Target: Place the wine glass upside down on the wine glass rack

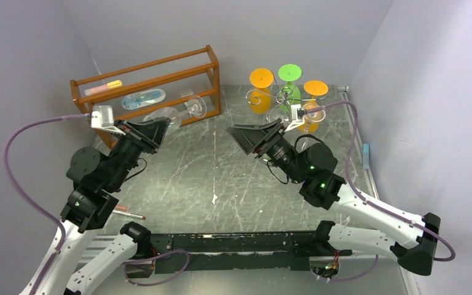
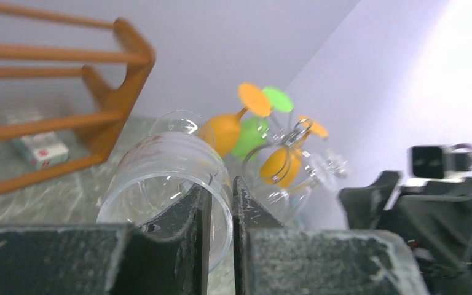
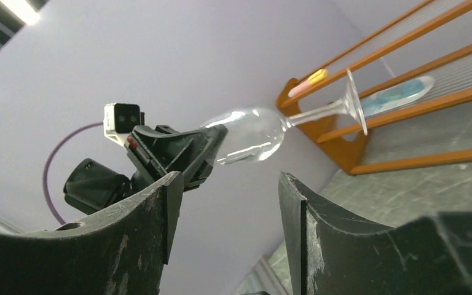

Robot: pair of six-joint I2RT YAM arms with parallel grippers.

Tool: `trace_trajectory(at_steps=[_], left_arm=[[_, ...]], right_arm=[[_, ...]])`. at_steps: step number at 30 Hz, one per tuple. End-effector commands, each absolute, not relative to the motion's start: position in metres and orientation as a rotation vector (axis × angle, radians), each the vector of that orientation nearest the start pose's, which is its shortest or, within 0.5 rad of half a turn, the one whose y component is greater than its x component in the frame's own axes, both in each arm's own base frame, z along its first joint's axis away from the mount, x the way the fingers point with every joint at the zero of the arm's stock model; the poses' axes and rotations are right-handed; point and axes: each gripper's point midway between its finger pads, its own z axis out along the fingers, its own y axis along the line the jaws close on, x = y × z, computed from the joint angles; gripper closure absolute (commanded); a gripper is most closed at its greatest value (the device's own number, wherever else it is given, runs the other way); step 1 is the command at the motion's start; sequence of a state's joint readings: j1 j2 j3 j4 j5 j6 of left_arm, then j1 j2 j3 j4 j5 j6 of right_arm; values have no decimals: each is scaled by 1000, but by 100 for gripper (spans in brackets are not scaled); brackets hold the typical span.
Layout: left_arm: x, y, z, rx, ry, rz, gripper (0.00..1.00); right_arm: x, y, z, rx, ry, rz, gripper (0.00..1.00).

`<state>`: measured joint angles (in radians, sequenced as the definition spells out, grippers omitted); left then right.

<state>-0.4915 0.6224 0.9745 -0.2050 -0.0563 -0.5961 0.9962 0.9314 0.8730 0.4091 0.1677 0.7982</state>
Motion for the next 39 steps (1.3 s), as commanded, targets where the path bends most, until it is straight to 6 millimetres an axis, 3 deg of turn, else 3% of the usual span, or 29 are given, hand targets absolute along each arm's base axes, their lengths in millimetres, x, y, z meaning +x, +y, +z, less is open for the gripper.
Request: trace_trajectory(at_steps=[1, 11, 21, 28, 39], left_arm=[[201, -129, 496, -117, 1172, -988, 95], [173, -120, 535, -123, 979, -1104, 95], [165, -128, 543, -91, 958, -1172, 95], [162, -131, 543, -50, 970, -1164, 95], [160, -137, 540, -23, 967, -1194, 95]], right_arm=[[189, 308, 449, 104, 1305, 1610, 38], [206, 337, 476, 353, 1307, 1823, 41], [205, 378, 511, 421, 1231, 2005, 37], [220, 391, 505, 558, 1278, 2032, 41], [230, 404, 507, 579, 1273, 2020, 53]])
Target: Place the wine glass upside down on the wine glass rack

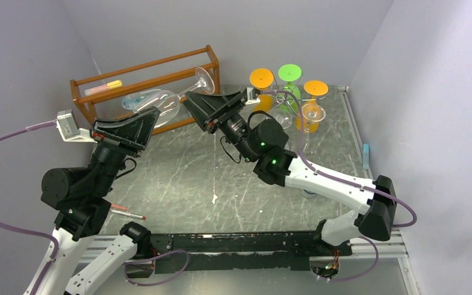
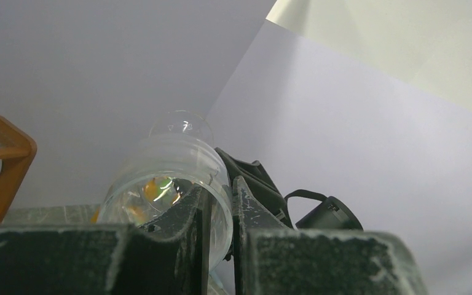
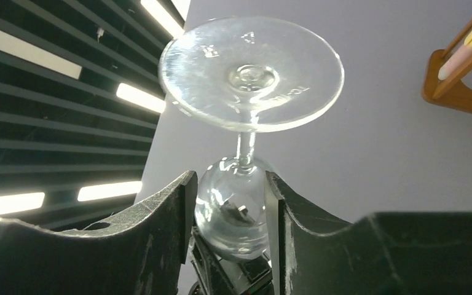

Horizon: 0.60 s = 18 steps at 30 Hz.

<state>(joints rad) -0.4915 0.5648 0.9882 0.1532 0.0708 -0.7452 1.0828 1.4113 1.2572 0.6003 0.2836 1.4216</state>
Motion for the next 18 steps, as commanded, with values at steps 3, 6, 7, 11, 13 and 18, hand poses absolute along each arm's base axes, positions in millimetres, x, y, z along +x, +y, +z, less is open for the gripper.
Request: trace_trajectory(at_steps=[3, 6, 7, 11, 13, 18], left_arm=[[160, -138, 538, -21, 970, -1197, 95], [159, -139, 537, -18, 974, -1202, 95], [159, -139, 536, -14, 976, -1203, 95], [160, -142, 531, -10, 999, -1212, 95], [159, -142, 528, -12, 1007, -1215, 95], [158, -143, 523, -13, 1019, -1225, 95]], right_arm=[[233, 408, 504, 583, 1285, 2006, 53], [236, 408, 502, 589, 1276, 1994, 54], [236, 408, 503, 589, 1272, 1990, 54], [239, 409, 507, 586, 1261, 1977, 56], [240, 411, 508, 586, 1257, 1973, 58], [240, 414, 515, 576, 1247, 1984, 68]])
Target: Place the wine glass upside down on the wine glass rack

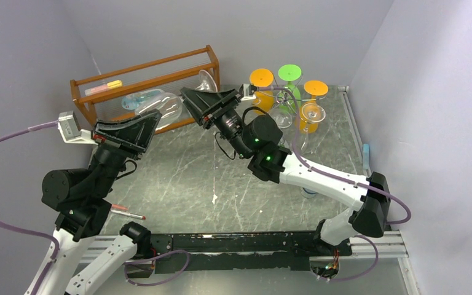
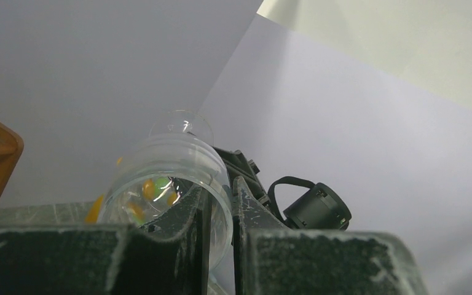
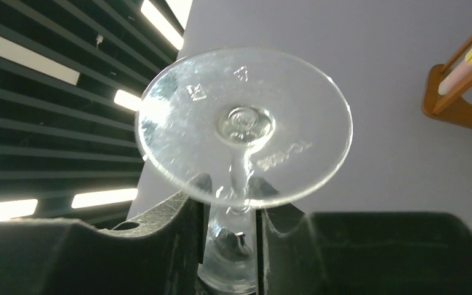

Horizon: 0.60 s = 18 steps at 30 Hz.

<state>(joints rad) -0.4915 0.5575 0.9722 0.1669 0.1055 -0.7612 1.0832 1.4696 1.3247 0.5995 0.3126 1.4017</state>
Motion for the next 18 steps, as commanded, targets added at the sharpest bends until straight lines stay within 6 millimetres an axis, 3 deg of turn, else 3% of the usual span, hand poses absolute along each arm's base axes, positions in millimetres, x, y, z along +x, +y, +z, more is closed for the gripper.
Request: trace_trajectory(at_steps=[1, 6, 10, 14, 18], left_arm=[[159, -144, 522, -13, 1023, -1230, 95], [160, -148, 517, -6, 1037, -1240, 95], [163, -147, 513, -15, 1056, -1231, 90], [169, -146, 503, -37, 1099, -1200, 68], [171, -144, 491, 6, 1163, -1107, 32]], right_arm=[[240, 414, 517, 572, 1244, 1987, 70], [239, 417, 521, 545, 1245, 1986, 81], [239, 415, 522, 514, 1239, 1949, 100], [236, 406, 527, 446, 1198, 1879, 100], [234, 391, 525, 365, 1165, 1762, 100]])
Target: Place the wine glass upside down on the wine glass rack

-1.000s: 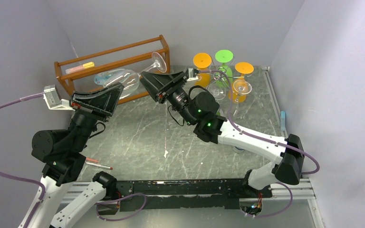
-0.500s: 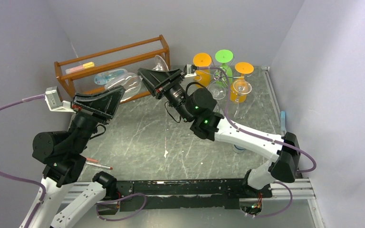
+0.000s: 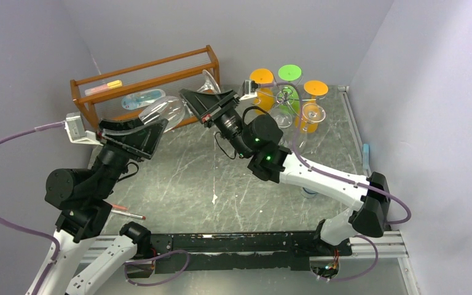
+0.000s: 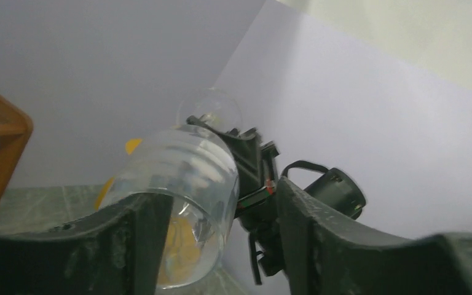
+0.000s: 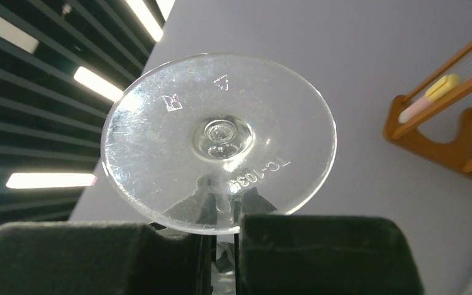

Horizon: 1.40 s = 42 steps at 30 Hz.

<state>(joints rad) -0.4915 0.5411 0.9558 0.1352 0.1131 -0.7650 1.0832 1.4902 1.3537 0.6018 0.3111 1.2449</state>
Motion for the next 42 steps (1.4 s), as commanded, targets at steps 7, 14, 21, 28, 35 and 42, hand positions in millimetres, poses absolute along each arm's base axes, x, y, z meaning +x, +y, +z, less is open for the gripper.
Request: trace_trajectory(at_steps=[7, 14, 21, 28, 35, 42], left_arm=[[169, -137, 456, 145, 1315, -888, 4], [139, -146, 467, 326, 1278, -924, 3], [107, -180, 498, 566, 1144, -1120, 3], [124, -213, 483, 610, 1134, -1320, 5], [123, -233, 477, 711, 1042, -1476, 14], [94, -233, 466, 883, 913, -1524, 16]], right_arm=[[223, 355, 521, 151, 1127, 1488, 100], [196, 350, 503, -274, 1133, 1263, 100], [142, 344, 471, -782, 1015, 1122, 100], [111, 343, 458, -1009, 920, 1129, 100], [99, 358, 449, -1057, 943, 1253, 100], [92, 366, 456, -1030, 949, 1368, 100]])
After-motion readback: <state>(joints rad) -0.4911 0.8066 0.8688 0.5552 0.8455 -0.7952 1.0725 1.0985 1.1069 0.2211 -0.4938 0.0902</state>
